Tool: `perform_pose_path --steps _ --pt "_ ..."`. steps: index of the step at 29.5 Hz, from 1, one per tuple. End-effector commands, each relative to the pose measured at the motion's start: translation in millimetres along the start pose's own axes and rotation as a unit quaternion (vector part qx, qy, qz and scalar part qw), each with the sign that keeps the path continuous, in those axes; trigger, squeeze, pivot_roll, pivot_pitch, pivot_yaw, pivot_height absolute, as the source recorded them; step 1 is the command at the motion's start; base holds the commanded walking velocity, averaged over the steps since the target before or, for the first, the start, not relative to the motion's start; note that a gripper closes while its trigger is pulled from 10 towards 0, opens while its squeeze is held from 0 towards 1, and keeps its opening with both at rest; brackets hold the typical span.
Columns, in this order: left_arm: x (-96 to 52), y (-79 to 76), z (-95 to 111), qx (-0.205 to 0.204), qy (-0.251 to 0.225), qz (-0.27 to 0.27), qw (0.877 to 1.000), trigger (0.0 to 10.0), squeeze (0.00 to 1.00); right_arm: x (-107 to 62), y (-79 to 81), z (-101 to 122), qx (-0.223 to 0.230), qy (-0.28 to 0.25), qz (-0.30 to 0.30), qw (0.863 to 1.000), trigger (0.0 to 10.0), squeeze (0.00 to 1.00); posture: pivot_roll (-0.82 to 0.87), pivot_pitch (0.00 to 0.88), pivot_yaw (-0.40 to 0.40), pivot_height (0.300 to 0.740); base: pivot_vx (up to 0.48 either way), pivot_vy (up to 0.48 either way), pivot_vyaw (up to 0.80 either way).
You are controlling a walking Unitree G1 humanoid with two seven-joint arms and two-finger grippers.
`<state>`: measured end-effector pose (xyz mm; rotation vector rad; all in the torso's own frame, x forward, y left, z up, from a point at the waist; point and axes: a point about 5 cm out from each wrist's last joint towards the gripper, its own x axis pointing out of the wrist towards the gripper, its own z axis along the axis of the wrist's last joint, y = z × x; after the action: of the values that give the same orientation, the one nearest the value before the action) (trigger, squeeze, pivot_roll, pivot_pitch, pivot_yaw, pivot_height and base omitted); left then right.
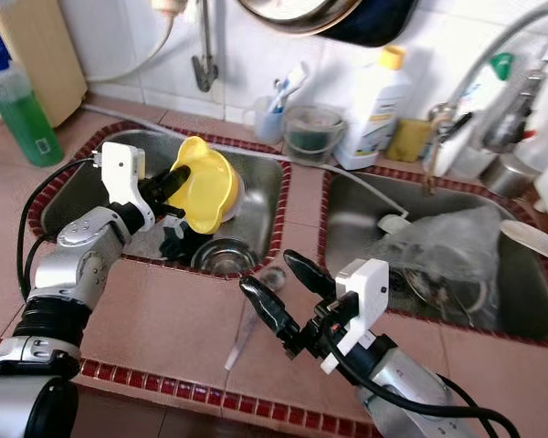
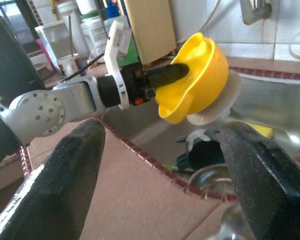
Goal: Kitchen organization
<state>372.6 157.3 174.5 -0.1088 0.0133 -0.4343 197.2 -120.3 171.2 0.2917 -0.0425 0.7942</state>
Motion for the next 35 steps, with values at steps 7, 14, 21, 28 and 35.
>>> perform_pose_path --steps 7,14,21,28,35 --pt "4.2 -7.0 -2 0.02 0.017 -0.013 1.0 10.0 0.0 -4.4 -0.4 -2 0.001 0.012 -0.011 1.0 10.0 0.0 -0.09 0.061 -0.066 0.74 0.0 0.0 0.0" --pt "4.1 -7.7 -18 0.034 0.055 -0.011 0.998 10.0 0.0 -7.0 1.2 -4 0.008 0.015 -0.022 1.0 10.0 0.0 -0.09 0.077 -0.057 0.74 0.0 0.0 0.0" --pt "7.6 -8.5 -30 0.033 0.086 0.006 0.996 10.0 0.0 -13.9 6.8 -7 0.018 0.026 -0.04 0.999 10.0 0.0 -0.12 0.098 -0.043 0.74 0.0 0.0 0.0" --pt "13.1 -7.0 -29 0.034 0.085 0.023 0.996 10.0 0.0 -18.1 10.4 -8 0.019 0.029 -0.051 0.998 10.0 0.0 -0.13 0.123 -0.045 0.74 0.0 0.0 0.0" --pt "27.0 -7.1 -4 0.007 0.029 0.044 0.999 10.0 0.0 -23.5 20.3 -3 0.034 0.012 -0.046 0.998 10.0 0.0 -0.15 0.161 -0.057 0.74 0.0 0.0 0.0"
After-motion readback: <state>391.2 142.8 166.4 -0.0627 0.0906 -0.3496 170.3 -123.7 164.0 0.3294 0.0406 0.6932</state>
